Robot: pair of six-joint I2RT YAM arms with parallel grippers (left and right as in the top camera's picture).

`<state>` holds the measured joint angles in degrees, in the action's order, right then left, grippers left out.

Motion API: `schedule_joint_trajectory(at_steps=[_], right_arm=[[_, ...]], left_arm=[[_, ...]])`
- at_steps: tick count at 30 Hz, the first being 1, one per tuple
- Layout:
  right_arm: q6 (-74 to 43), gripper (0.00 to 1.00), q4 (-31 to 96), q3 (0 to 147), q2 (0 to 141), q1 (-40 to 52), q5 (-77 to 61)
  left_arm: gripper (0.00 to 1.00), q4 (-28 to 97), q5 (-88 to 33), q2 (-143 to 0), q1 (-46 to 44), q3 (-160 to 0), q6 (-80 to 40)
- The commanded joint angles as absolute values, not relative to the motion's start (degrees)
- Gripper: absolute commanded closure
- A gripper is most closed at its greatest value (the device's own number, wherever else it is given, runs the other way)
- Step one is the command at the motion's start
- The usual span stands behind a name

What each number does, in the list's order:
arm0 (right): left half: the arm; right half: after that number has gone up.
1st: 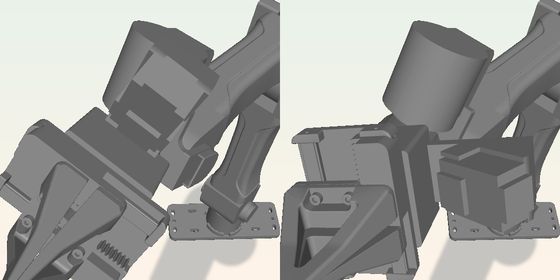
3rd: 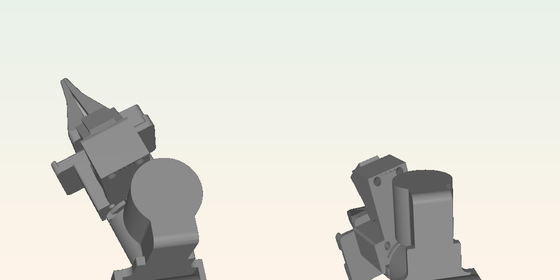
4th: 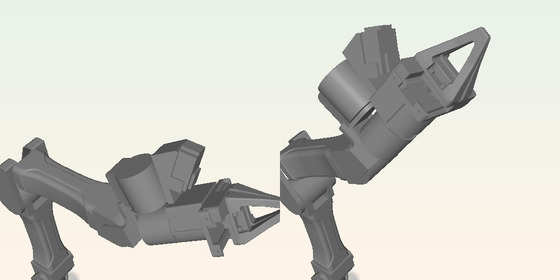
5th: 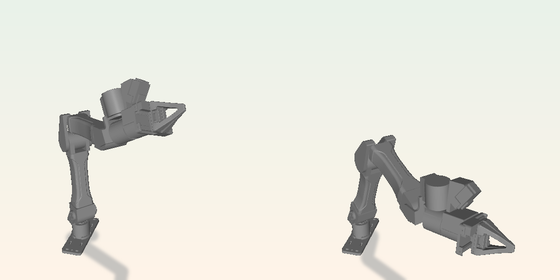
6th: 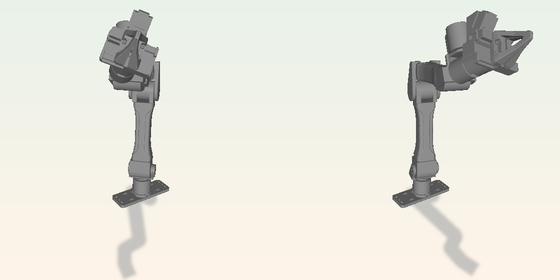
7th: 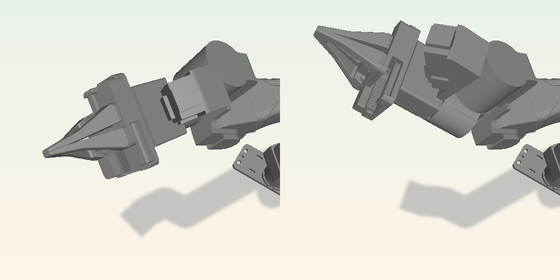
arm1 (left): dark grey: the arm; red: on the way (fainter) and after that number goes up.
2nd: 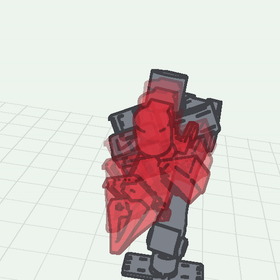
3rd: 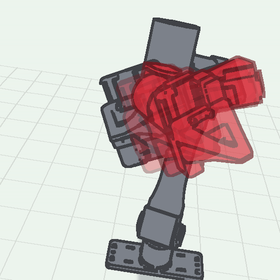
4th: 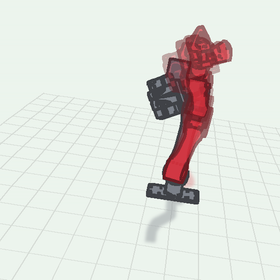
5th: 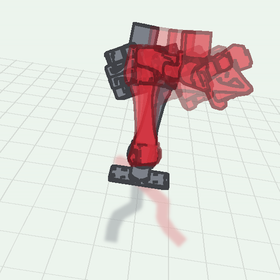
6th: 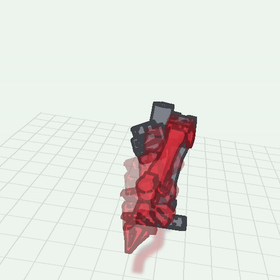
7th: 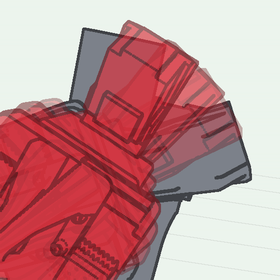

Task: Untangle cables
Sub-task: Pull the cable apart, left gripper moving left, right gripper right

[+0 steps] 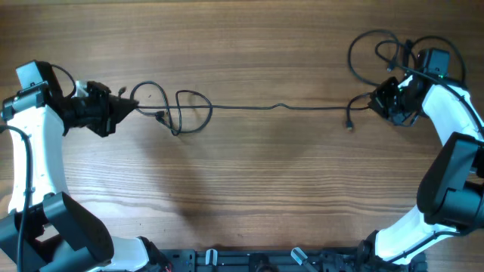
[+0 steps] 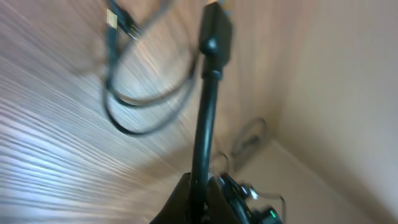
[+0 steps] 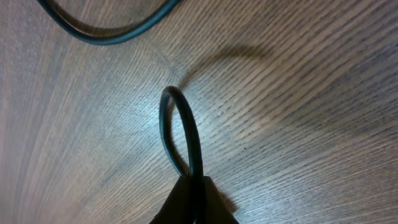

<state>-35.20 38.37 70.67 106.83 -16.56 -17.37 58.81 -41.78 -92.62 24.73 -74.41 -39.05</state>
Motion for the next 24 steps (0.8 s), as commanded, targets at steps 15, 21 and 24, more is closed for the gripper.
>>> schedule_joint_trajectory(at_steps=[15, 21, 24], right_arm=[[-32.9, 0.96, 35.6, 66.9, 107.5, -20.8, -17.9], [-30.2, 0.95, 35.7, 64.8, 107.5, -20.5, -25.1], [-30.2, 0.88, 33.8, 63.6, 107.5, -20.4, -25.1]], left_arm=[[0.96, 58.3, -24.3, -91.8, 22.2, -75.0, -42.8], [0.96, 58.0, -24.3, -91.8, 20.3, -75.0, -42.6], [0.96, 58.0, -24.4, -91.8, 20.3, -75.0, -42.6]])
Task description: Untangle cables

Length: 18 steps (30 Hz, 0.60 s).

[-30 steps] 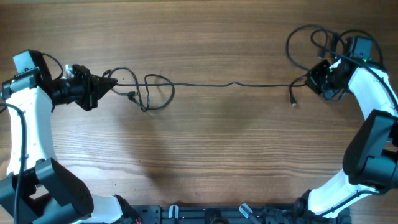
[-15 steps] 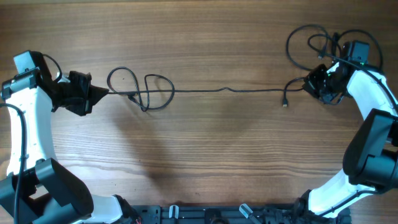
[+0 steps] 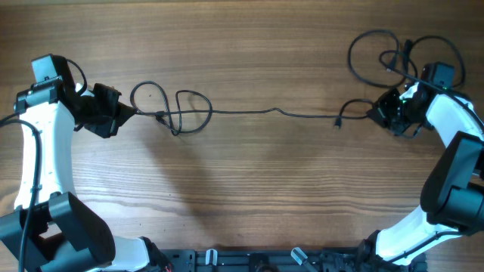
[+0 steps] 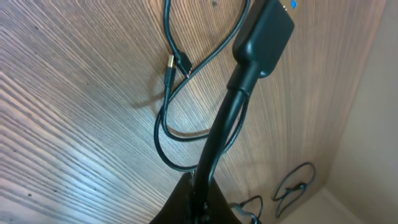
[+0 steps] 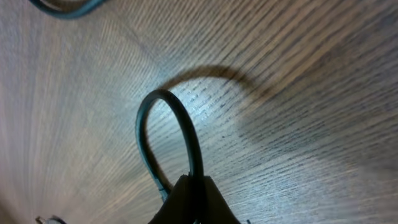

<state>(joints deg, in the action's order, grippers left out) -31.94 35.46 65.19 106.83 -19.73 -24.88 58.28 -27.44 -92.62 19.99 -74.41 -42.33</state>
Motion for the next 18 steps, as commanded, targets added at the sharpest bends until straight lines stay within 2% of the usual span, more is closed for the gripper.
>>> schedule_joint_trajectory(at_steps=[1, 3, 10, 12, 18], right_arm=[[-30.3, 0.83, 33.5, 63.4, 107.5, -20.4, -25.1], [-31.4, 0.72, 33.3, 63.2, 107.5, -20.4, -25.1], [-31.9, 0.5, 33.4, 63.2, 107.5, -20.3, -28.9], [-33.3, 0.41, 33.4, 63.2, 107.5, -20.3, -30.2], [-31.2, 0.33, 34.5, 63.2, 107.5, -18.0, -36.1]], left_arm=[[0.96, 58.0, -24.4, -91.8, 20.3, -75.0, -42.6], [0.96, 58.0, -24.4, -91.8, 20.4, -75.0, -42.5], [0.96, 58.2, -24.4, -91.8, 20.3, -75.0, -42.4], [0.96, 58.2, -24.4, -91.8, 20.4, -75.0, -42.4], [0.96, 58.2, -24.4, -91.8, 20.3, -75.0, -42.4]])
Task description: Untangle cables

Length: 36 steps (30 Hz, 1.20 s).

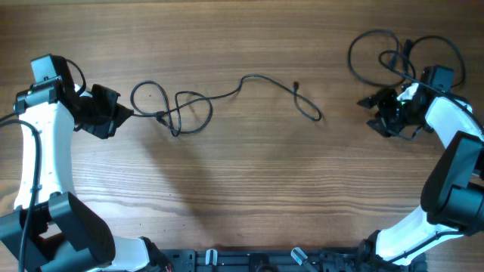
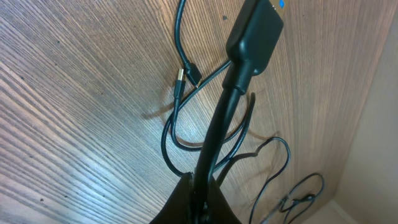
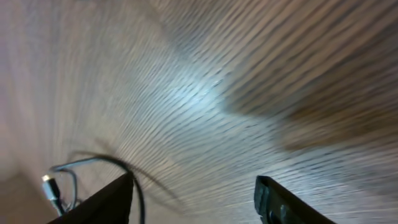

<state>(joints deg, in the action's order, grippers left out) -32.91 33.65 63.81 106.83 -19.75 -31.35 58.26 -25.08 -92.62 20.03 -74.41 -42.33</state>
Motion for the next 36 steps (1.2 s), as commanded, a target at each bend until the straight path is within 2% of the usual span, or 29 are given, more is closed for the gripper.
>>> schedule_joint_trajectory(at_steps=[1, 3, 6, 10, 15, 23, 25, 26, 28, 29, 33, 36], right_arm=[[-30.1, 0.33, 35.5, 63.2, 107.5, -17.0, -36.1], [-29.3, 0.34, 37.0, 63.2, 107.5, -15.2, -36.1], [-30.0, 0.41, 37.6, 63.2, 107.5, -11.9, -36.2], [-37.8, 0.43, 37.6, 63.2, 107.5, -8.2, -37.9], [-54.4, 0.32, 37.3, 63.2, 107.5, -3.4, -40.1], [-65.6, 0.33, 29.9, 63.2, 107.5, 2.4, -37.4], [-67.3, 0.41, 29.1, 63.2, 107.5, 3.3, -34.5], [-67.7, 0.5, 29.1, 63.2, 107.5, 3.6, -32.5], [-67.2, 0.85, 29.2, 63.2, 107.5, 3.6, -27.8], [-65.8, 0.96, 29.3, 63.2, 107.5, 3.6, -25.3], [-52.7, 0.96, 29.1, 63.2, 107.5, 3.5, -17.0], [-40.4, 0.96, 28.0, 63.3, 107.5, 3.0, -16.3]], left_arm=[[0.96, 58.2, -24.4, -91.8, 20.3, -75.0, -42.4], [0.96, 58.2, -24.3, -91.8, 20.3, -75.0, -42.4], [0.96, 58.2, -24.4, -91.8, 20.3, -75.0, -42.4], [0.96, 58.2, -24.4, -91.8, 20.3, -75.0, -42.4], [0.96, 58.2, -24.4, -91.8, 20.3, -75.0, -42.4], [0.96, 58.2, -24.4, -91.8, 20.4, -75.0, -42.4], [0.96, 58.2, -24.3, -91.8, 20.4, -75.0, -42.4], [0.96, 58.2, -24.3, -91.8, 20.4, -75.0, -42.4], [0.96, 58.2, -24.3, -91.8, 20.4, -75.0, -42.4], [0.96, 58.2, -24.3, -91.8, 20.4, -75.0, -42.4], [0.96, 58.2, -22.6, -91.8, 20.4, -75.0, -42.4], [0.96, 58.1, -20.4, -91.8, 20.4, -75.0, -42.4]])
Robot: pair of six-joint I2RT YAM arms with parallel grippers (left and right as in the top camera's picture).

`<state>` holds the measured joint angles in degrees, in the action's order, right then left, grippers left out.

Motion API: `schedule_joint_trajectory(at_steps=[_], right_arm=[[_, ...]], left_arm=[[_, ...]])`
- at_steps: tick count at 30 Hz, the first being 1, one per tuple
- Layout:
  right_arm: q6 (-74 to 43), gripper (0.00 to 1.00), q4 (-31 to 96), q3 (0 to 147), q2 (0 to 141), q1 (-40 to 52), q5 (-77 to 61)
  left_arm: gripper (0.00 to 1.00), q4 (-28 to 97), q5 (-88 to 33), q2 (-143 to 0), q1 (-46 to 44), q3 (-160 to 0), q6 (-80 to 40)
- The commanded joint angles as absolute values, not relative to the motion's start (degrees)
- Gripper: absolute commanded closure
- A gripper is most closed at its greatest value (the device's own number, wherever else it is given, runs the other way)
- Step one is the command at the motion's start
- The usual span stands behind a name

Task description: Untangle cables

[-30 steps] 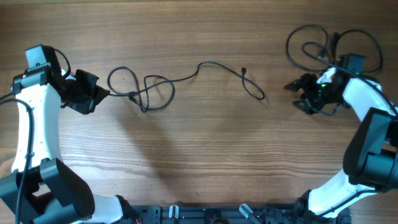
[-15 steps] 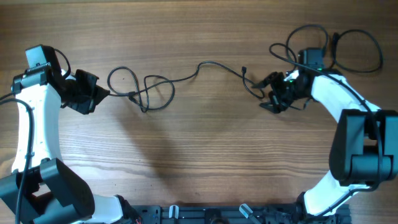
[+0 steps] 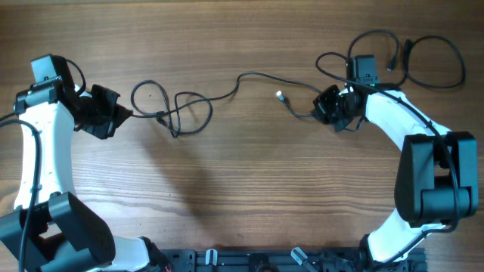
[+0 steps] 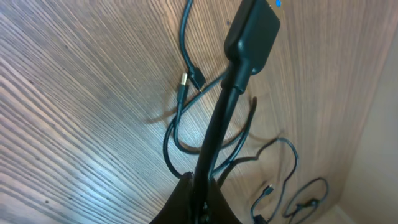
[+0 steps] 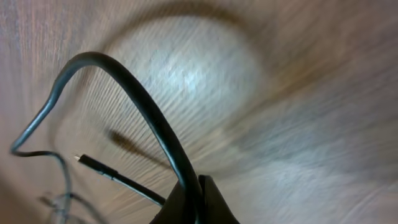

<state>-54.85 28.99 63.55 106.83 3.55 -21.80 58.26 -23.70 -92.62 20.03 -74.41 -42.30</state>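
Note:
A thin black cable [image 3: 242,77] lies across the table's far half. Its left part is tangled into loops [image 3: 175,112] with a small plug inside them [image 4: 181,81]. My left gripper [image 3: 121,113] sits just left of the loops, shut on the cable's thick end behind a black plug [image 4: 252,28]; the jaws [image 4: 200,186] pinch it tight. My right gripper [image 3: 327,106] is shut on the same cable near its free end, whose small plug [image 3: 279,95] lies to its left. In the right wrist view the cable arches up from the closed jaws [image 5: 194,186].
A second black cable [image 3: 435,57] lies in loops at the back right corner, behind the right arm. The wooden table [image 3: 242,196] is bare along its near half.
My right gripper was open and empty further right; it now sits further left, shut on the cable near its free end. The left gripper and the loops have not moved.
At first both grippers held the cable stretched taut between them, with the loops near the left one. It was still taut a moment later. Then the right gripper stood open and the cable lay slack mid-table. Now the right gripper holds it again, closer in.

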Motion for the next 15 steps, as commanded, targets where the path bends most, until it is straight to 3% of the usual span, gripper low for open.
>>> schedule_joint_trajectory(at_steps=[1, 4, 9, 15], right_arm=[[-39.5, 0.96, 28.0, 63.3, 107.5, 2.7, -16.8], [-37.5, 0.96, 27.8, 63.3, 107.5, 2.0, -17.2], [-23.0, 0.96, 26.2, 63.3, 107.5, 0.7, -14.9], [-19.4, 0.96, 30.5, 65.7, 106.1, -2.7, -13.4]], left_arm=[[0.96, 58.0, -20.5, -91.8, 20.4, -75.0, -42.4], [0.96, 57.6, -20.5, -91.8, 20.4, -75.0, -42.4], [0.96, 56.9, -15.2, -91.8, 20.4, -75.0, -42.4], [0.96, 54.2, -13.9, -91.8, 20.4, -75.0, -42.4]])
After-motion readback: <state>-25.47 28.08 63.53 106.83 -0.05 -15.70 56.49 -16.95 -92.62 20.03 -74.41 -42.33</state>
